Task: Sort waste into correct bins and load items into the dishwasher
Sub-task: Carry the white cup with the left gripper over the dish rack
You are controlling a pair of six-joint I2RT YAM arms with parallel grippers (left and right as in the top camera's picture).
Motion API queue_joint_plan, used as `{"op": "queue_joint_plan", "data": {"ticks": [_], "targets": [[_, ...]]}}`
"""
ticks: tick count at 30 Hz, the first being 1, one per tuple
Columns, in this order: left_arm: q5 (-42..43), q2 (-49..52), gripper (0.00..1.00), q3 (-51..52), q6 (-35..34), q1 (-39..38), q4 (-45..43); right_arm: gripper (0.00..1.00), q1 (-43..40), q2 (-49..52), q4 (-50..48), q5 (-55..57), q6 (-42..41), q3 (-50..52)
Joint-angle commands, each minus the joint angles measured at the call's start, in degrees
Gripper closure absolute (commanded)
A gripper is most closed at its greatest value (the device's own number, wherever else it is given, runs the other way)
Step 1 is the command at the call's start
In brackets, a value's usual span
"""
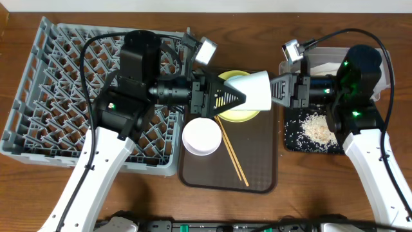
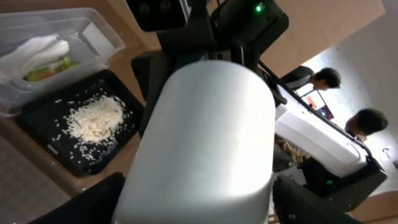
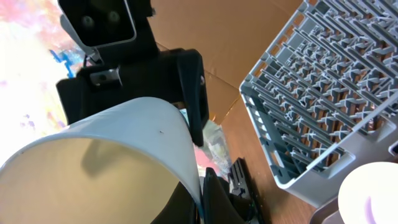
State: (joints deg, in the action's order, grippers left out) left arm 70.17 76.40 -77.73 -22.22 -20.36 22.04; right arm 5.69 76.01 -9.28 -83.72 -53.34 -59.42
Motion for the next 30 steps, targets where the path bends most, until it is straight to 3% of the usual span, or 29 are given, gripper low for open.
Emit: {"op": "queue_joint_plan", "data": {"ticks": [1,19,22,26,30], "targets": [[2.4,0.1,0.23,-0.8,0.8,-0.2,-0.3,0.99,-0.4,0.1,-2.6,-0.3,-4.4,-0.7],[2.5,0.1,0.25,-0.8,0.8,-2.9,-2.9,0.99,1.4,0.1,-3.6,1.2,-4.5,-0.7],[2.5,0.1,0.27,-0.8,0.8,-2.9,-2.9,0.99,1.4,0.1,-3.6,1.2,-4.5,-0.7],[2.5,0.1,0.39,-0.8,0.8,-2.9,-2.9,0.99,1.4,0.1,-3.6,1.2,-4.5,-0.7],[2.5,0.1,0.42,-0.8,0.8,-2.9,-2.9,0.99,1.4,0.1,-3.6,1.2,-4.5,-0.7]]}}
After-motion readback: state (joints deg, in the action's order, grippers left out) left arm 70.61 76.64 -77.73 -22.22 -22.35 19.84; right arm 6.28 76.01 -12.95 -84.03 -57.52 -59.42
